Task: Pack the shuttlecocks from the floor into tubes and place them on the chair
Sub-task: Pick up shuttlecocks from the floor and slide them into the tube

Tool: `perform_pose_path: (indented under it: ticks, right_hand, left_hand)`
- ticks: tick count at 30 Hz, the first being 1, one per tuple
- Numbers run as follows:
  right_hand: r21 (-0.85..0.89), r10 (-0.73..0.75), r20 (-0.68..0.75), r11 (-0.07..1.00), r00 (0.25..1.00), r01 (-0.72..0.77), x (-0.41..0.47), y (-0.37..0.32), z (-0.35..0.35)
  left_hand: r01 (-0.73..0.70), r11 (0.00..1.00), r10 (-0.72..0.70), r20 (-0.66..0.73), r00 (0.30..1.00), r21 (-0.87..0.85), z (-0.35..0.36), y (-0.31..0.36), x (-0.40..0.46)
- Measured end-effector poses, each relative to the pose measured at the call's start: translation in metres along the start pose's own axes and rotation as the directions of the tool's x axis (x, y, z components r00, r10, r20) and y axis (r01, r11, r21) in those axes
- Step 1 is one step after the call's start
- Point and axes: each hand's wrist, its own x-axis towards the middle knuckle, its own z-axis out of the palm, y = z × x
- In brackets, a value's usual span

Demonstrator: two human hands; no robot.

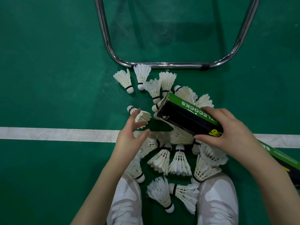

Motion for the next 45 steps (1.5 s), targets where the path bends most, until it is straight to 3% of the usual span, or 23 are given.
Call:
perform_pose_path:
  ticks: [5, 12, 18, 30, 45]
  right_hand:
    - [-0.017, -0.019, 0.008, 1.000, 1.000, 0.019, 0.001, -0.004, 0.003]
    - [-0.025, -0.022, 0.011, 0.999, 1.000, 0.023, 0.001, -0.004, 0.003]
    - [-0.035, -0.013, 0.017, 0.999, 1.000, 0.014, 0.000, -0.004, 0.002]
    - [-0.059, -0.017, 0.017, 0.998, 1.000, 0.018, -0.001, -0.006, 0.002]
    - [-0.084, -0.018, 0.032, 0.996, 0.999, 0.021, -0.001, -0.009, 0.003]
  left_hand:
    - [0.058, 0.998, -0.058, -0.051, 0.997, 0.005, -0.002, -0.002, 0.002]
    - [0.147, 0.967, -0.159, -0.042, 0.986, -0.210, -0.005, -0.006, 0.012]
    - [0.143, 0.957, -0.164, -0.065, 0.984, -0.252, -0.005, -0.003, 0.012]
    - [-0.119, 0.939, 0.042, -0.234, 0.971, -0.323, -0.016, 0.030, 0.005]
    - [-0.151, 0.928, 0.128, -0.088, 0.988, -0.342, -0.015, 0.040, 0.000]
